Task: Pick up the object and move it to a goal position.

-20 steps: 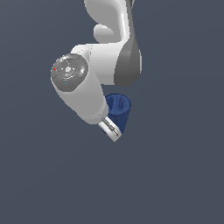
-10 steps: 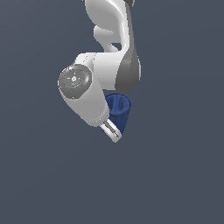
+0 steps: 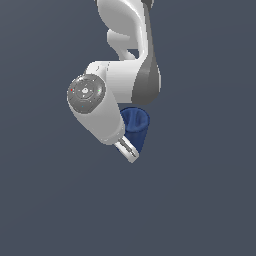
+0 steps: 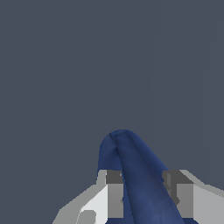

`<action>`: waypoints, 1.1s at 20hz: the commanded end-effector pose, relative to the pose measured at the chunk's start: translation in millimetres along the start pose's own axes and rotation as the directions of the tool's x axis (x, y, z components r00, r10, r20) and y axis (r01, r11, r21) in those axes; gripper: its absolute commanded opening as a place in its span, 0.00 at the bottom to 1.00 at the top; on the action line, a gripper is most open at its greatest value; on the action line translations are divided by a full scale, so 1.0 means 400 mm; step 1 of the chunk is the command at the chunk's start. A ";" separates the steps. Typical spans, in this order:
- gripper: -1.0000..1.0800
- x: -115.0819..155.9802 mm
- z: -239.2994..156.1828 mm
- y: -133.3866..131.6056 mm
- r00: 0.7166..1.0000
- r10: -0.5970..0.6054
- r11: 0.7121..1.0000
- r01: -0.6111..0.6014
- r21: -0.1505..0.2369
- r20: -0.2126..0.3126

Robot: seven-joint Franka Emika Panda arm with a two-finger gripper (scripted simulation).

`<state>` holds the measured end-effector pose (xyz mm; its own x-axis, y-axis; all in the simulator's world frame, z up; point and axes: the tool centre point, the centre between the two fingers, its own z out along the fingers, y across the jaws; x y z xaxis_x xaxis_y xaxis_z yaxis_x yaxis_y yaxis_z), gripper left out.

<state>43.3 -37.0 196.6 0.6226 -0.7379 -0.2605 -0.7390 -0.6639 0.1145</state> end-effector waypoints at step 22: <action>0.00 0.084 -0.178 -0.045 0.977 -0.029 0.972 0.077 0.224 -0.213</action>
<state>88.9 -55.4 243.1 0.6796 -0.7287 -0.0852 -0.7336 -0.6737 -0.0893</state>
